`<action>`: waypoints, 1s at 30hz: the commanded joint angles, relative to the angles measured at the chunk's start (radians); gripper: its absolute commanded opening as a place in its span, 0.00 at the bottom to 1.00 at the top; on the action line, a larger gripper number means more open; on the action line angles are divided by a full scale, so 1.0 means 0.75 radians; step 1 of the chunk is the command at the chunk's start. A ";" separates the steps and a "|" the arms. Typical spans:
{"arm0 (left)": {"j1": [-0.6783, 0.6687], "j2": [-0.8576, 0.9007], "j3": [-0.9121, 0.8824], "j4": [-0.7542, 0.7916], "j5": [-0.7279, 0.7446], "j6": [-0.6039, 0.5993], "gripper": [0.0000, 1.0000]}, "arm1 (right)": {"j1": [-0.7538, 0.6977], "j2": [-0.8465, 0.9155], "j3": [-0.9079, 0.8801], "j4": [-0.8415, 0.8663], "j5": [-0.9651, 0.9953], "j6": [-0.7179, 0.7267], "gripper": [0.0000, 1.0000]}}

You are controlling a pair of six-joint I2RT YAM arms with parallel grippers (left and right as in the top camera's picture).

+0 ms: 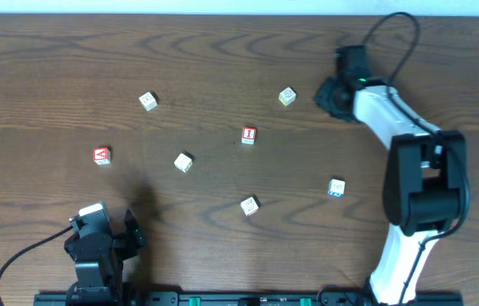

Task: Spell out Ai2
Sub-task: 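Carry the blue '2' block beside the red 'I' block and lower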

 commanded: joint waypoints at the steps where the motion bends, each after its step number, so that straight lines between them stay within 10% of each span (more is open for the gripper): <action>1: 0.003 -0.007 -0.034 -0.054 -0.005 0.019 0.95 | 0.132 -0.084 0.126 -0.127 0.162 0.067 0.01; 11: 0.003 -0.007 -0.034 -0.054 -0.005 0.019 0.95 | 0.490 -0.098 0.309 -0.437 0.501 0.331 0.02; 19: 0.003 -0.007 -0.034 -0.053 -0.005 0.019 0.95 | 0.565 -0.098 0.292 -0.466 0.328 0.011 0.02; 30: 0.003 -0.007 -0.034 -0.054 -0.005 0.019 0.95 | 0.482 -0.093 0.148 -0.498 0.237 0.948 0.02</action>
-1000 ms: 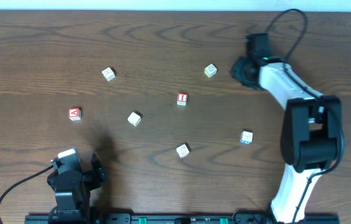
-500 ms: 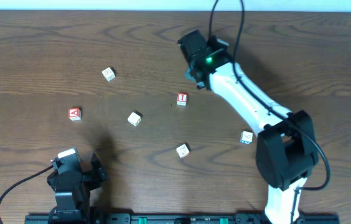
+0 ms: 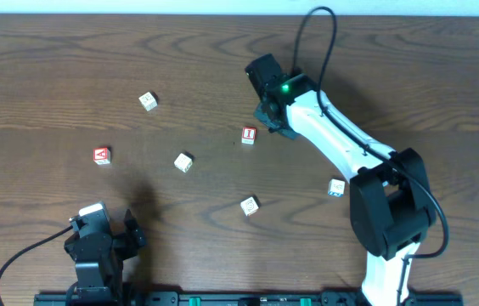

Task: Spell out Ai2
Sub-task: 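Carry the blue '2' block beside the red 'I' block and lower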

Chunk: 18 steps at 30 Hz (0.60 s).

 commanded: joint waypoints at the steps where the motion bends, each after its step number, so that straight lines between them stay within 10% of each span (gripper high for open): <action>1: 0.003 -0.007 -0.034 -0.054 -0.005 0.019 0.95 | 0.001 -0.016 -0.032 0.005 -0.026 0.394 0.02; 18: 0.003 -0.007 -0.034 -0.054 -0.005 0.019 0.95 | 0.022 0.024 -0.032 0.170 0.010 0.347 0.01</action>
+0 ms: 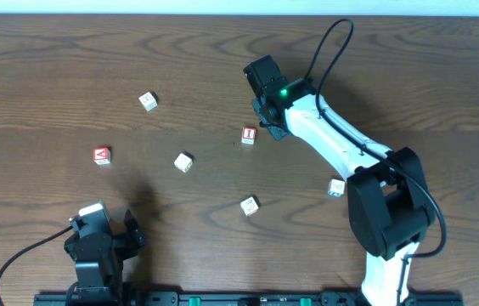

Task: Spell out Ai2
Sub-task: 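Carry the blue '2' block beside the red 'I' block and lower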

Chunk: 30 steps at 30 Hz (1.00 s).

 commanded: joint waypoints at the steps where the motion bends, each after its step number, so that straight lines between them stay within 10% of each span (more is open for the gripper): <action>1: 0.003 -0.007 -0.034 -0.054 -0.005 0.019 0.95 | 0.006 0.020 -0.002 0.010 0.029 -0.091 0.02; 30: 0.003 -0.007 -0.034 -0.054 -0.005 0.019 0.95 | 0.080 0.106 -0.003 -0.112 0.021 0.544 0.02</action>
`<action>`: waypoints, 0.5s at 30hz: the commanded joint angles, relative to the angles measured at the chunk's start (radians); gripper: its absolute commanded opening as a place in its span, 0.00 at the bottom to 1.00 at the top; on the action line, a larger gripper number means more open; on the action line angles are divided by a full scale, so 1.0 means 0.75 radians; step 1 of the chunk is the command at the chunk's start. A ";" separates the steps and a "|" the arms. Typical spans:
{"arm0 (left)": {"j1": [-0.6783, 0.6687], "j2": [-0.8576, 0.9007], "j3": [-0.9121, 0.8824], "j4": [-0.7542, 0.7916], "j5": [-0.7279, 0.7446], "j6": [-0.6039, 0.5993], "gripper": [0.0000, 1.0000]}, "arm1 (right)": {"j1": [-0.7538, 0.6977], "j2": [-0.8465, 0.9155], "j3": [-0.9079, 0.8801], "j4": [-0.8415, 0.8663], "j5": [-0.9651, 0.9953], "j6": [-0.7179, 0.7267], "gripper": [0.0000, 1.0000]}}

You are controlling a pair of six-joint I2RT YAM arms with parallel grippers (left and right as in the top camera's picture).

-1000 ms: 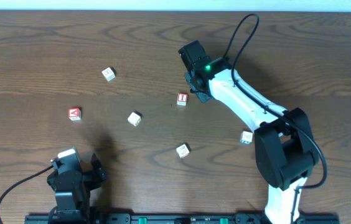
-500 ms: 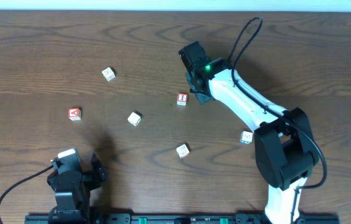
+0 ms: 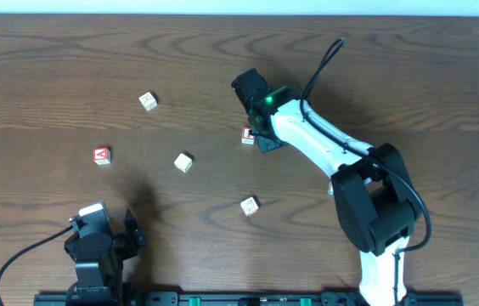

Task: Spell out Ai2
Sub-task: 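Carry the blue '2' block beside the red 'I' block and lower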

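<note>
The red I block [image 3: 245, 134] lies near the table's middle, and only its left part shows. My right gripper [image 3: 257, 138] has come down on its right side, covering the rest; the arm's body hides the jaws. The red A block [image 3: 102, 155] lies far to the left. Other pale blocks lie at the upper left [image 3: 147, 101], left of centre [image 3: 183, 161] and below centre [image 3: 249, 205]; their letters are too small to read. My left gripper [image 3: 132, 233] is parked at the bottom left, fingers spread, holding nothing.
The right arm [image 3: 324, 149] stretches across the table's right half from its base at the bottom right and covers whatever lies under it. A black rail [image 3: 239, 298] runs along the front edge.
My right gripper has moved a little to the left and toward the front, from just right of the red I block to over its right side. The blocks and the left arm have not moved.
The right gripper was first at the far right back, beside a pale block there, with another pale block at the right. It then stood right of the red I block, covering the first pale block's place. Now it overlaps the I block, and the arm covers both places.
</note>
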 commanded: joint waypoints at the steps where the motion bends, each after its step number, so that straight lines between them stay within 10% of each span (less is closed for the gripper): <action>1: 0.003 -0.007 -0.034 -0.054 -0.005 0.019 0.95 | 0.010 0.029 -0.003 -0.015 0.031 0.083 0.01; 15: 0.003 -0.007 -0.034 -0.054 -0.005 0.019 0.95 | 0.002 0.031 -0.003 -0.009 0.081 0.149 0.04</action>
